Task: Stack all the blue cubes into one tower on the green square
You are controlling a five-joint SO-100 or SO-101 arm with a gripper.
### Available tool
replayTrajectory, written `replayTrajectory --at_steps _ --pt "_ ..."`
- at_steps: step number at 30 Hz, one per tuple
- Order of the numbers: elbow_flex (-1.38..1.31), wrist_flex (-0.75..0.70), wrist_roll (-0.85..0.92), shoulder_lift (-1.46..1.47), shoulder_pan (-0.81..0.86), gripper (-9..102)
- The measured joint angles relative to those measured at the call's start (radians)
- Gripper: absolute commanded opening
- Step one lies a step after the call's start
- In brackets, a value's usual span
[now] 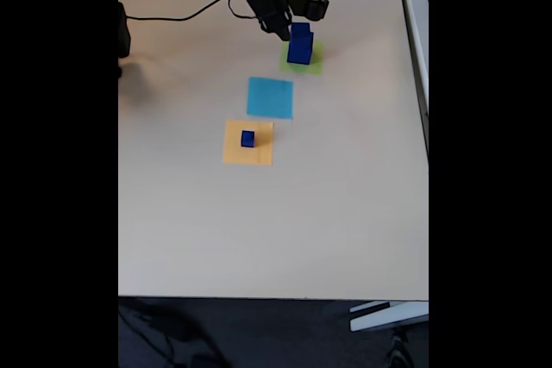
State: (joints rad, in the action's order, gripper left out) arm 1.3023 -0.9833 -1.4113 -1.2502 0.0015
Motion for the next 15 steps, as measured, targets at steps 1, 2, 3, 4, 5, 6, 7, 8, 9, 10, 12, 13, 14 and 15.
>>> replayTrajectory --at_steps 1,2,3,4,5,6,7,8,9,10,12,13,14,15 --pt "-0.002 0.000 0.000 0.000 0.000 0" --pt "-0.002 0.005 0.000 0.000 0.000 0" --pt "-0.002 0.006 0.000 0.000 0.000 0" --pt "-0.002 0.006 0.000 0.000 0.000 0" --pt "-0.003 0.006 0.000 0.000 0.000 0" --pt "-0.003 0.006 0.000 0.000 0.000 0" --pt "-0.003 0.006 0.000 0.000 0.000 0" --pt "-0.003 0.006 0.000 0.000 0.000 0" --pt "-0.003 0.006 0.000 0.000 0.000 0" --pt "-0.003 0.006 0.000 0.000 0.000 0" --pt "-0.003 0.006 0.000 0.000 0.000 0" --pt "-0.003 0.006 0.000 0.000 0.000 0" --pt "-0.003 0.006 0.000 0.000 0.000 0" --pt "-0.003 0.006 0.000 0.000 0.000 0"
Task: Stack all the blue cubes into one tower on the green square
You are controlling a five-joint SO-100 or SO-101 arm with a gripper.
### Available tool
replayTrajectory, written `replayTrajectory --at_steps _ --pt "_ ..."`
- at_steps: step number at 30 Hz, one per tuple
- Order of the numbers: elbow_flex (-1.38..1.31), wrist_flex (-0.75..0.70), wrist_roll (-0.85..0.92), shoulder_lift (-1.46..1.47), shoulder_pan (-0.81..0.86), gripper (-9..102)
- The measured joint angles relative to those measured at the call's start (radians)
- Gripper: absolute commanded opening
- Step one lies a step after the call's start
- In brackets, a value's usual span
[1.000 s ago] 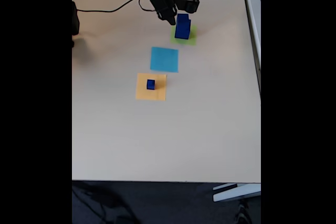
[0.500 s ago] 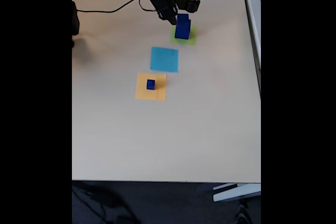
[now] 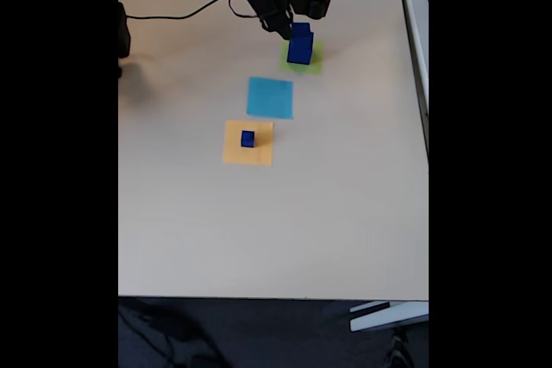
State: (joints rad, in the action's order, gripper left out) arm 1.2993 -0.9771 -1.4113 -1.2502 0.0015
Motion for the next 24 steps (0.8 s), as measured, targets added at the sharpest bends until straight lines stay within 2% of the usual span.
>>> replayTrajectory --at_steps 24 --pt "-0.029 0.012 -0.034 0.020 -0.025 0"
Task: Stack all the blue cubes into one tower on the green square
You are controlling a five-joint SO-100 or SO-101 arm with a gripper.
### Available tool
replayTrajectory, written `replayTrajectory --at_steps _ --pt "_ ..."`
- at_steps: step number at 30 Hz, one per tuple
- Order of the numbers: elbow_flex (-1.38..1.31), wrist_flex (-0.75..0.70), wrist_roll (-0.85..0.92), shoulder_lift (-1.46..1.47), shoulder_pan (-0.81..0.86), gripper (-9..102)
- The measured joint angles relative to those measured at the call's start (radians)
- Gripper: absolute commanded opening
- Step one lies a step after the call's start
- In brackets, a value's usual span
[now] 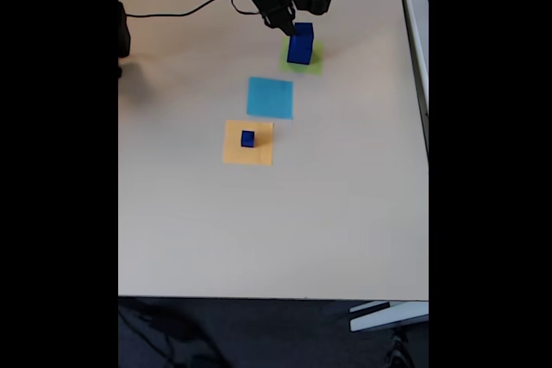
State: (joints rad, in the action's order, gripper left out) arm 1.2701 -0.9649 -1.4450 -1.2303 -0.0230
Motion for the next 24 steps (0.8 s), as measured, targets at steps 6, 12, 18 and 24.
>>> replayTrajectory --at_steps 6,12,18,24 --pt "0.028 0.044 -0.006 0.000 0.000 0" --pt "0.043 0.051 -0.006 0.000 0.000 0" --pt "0.092 0.071 -0.014 -0.002 0.000 0" --pt "0.158 0.089 -0.021 -0.015 0.000 0"
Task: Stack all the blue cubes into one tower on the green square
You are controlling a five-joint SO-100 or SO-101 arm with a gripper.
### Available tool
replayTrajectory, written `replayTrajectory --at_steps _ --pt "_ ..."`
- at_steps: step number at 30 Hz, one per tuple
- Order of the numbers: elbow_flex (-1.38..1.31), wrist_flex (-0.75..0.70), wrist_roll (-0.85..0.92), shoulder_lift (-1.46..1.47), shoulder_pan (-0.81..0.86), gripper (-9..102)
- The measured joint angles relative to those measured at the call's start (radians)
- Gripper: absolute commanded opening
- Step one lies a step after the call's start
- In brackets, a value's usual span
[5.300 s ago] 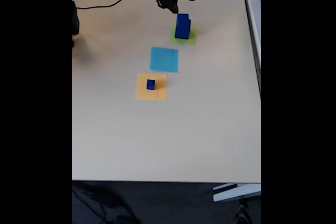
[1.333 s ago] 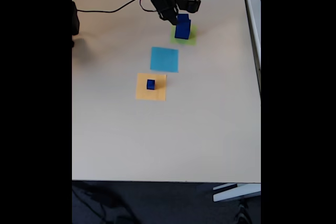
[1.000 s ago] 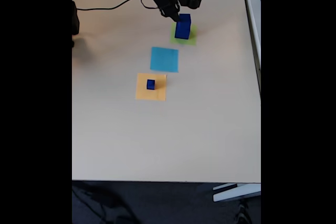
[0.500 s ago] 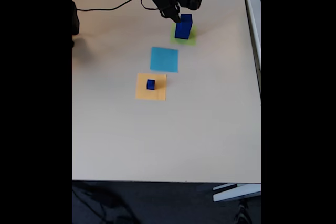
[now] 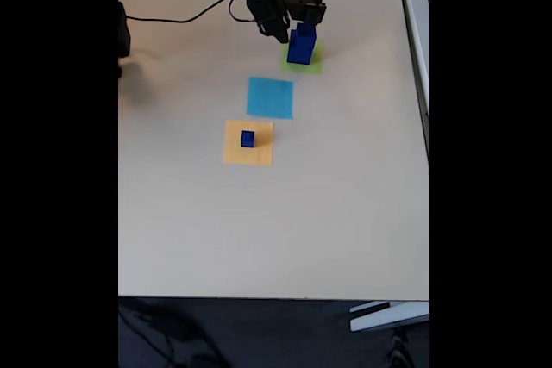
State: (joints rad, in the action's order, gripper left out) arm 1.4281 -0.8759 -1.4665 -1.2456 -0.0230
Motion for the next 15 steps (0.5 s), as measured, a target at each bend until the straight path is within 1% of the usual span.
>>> replayTrajectory --at_steps 15 --pt "0.046 -0.012 0.026 -0.109 0.067 0"
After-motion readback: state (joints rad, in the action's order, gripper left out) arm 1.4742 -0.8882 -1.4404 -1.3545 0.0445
